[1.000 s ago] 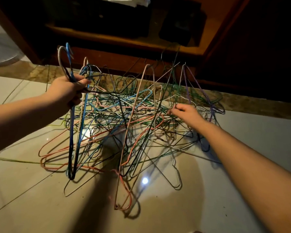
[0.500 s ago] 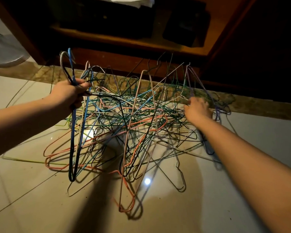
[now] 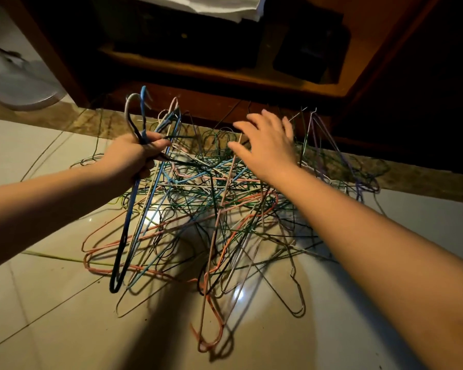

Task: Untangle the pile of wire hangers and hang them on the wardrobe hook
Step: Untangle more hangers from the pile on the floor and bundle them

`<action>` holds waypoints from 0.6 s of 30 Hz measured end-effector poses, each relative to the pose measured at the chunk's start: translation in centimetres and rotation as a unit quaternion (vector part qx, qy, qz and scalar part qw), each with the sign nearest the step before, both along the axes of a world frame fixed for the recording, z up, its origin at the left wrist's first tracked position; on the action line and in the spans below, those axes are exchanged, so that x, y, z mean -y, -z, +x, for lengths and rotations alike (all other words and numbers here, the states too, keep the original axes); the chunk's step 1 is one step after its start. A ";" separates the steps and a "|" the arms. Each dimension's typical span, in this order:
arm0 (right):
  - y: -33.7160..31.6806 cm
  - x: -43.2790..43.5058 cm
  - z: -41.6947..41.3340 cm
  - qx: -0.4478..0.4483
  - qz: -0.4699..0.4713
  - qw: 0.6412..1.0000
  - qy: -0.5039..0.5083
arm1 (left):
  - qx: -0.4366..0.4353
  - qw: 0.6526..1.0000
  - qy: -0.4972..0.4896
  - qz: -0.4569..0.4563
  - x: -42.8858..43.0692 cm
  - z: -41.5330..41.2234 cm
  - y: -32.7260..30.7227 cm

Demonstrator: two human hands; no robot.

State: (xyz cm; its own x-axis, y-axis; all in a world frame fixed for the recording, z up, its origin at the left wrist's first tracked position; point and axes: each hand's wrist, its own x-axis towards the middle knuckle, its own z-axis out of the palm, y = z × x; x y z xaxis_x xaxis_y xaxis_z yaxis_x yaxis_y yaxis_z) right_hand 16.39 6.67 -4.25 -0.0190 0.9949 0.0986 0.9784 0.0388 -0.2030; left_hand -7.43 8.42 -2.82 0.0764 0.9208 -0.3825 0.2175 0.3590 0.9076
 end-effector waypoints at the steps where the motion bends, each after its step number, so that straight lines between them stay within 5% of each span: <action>1: 0.0 -0.5 -0.3 0.012 -0.020 0.999 0.023 | 0.001 1.000 0.003 0.001 0.1 0.0 0.0; 11: -0.3 -1.3 1.8 0.028 0.036 0.997 0.068 | -0.019 1.000 0.004 -0.010 0.4 -0.8 0.5; 18: 0.0 -1.5 3.9 -0.063 0.038 0.994 0.081 | -0.021 1.000 0.005 -0.021 0.1 -1.4 0.8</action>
State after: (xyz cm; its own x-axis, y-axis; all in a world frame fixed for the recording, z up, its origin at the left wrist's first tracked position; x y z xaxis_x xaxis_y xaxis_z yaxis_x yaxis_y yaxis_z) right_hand 20.28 8.21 -4.20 0.1578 0.9737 0.1642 0.9401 -0.0973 -0.3267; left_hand -8.82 8.35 -3.63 0.0677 0.9030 -0.4242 0.2587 0.3948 0.8816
